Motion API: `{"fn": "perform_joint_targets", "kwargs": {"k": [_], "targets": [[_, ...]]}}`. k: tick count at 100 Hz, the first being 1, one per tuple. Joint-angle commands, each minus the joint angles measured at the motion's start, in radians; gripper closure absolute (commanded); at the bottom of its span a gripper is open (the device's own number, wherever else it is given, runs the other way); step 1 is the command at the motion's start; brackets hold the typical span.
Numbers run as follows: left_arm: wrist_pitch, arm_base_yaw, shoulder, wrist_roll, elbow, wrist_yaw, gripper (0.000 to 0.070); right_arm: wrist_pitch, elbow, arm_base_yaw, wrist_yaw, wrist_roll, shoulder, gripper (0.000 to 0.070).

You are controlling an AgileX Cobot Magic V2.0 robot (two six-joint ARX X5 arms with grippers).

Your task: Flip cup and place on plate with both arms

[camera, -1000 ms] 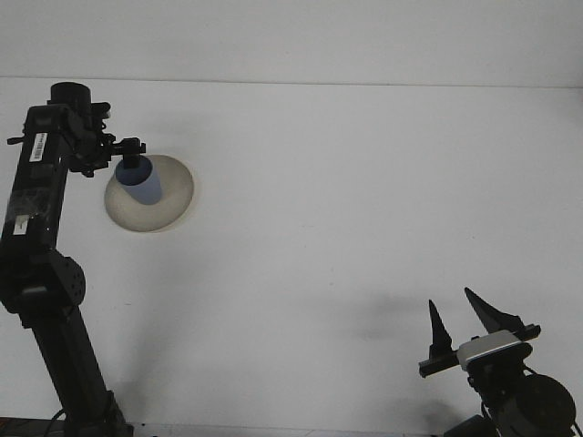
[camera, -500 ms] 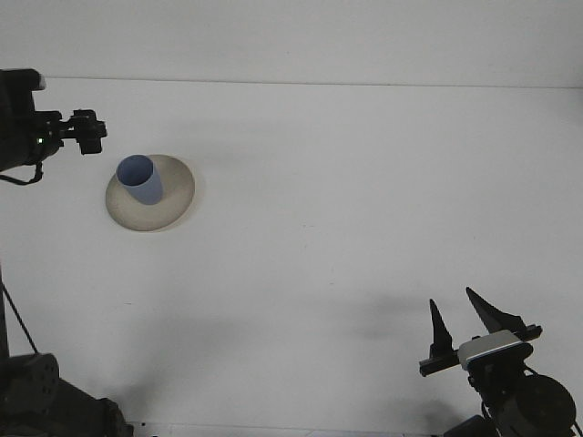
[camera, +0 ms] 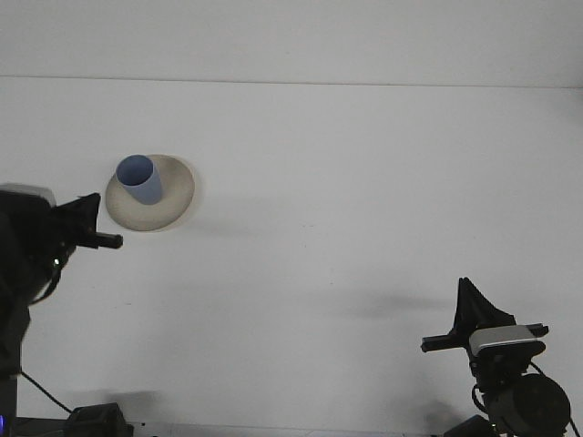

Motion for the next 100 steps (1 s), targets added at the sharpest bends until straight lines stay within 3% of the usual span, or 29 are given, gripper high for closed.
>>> {"fn": "perform_joint_targets", "kwargs": {"k": [1, 8, 23, 40, 100], "targets": [[0.164, 0.001, -0.115, -0.027, -0.195, -0.02, 0.0686, 0.037, -0.002, 0.003, 0.006, 0.021, -0.001, 0.07], [0.307, 0.001, -0.243, -0.026, -0.367, -0.063, 0.0686, 0.043, -0.002, 0.003, 0.006, 0.019, -0.001, 0.07], [0.516, 0.001, -0.455, -0.054, -0.615, -0.084, 0.0687, 0.051, -0.002, 0.003, 0.011, 0.013, -0.001, 0.07], [0.484, 0.001, -0.529, -0.109, -0.658, -0.137, 0.0687, 0.05, -0.001, 0.003, 0.011, 0.013, -0.002, 0.07], [0.484, 0.001, -0.537, -0.111, -0.658, -0.137, 0.0686, 0.051, -0.001, 0.003, 0.011, 0.013, -0.002, 0.07]]}}
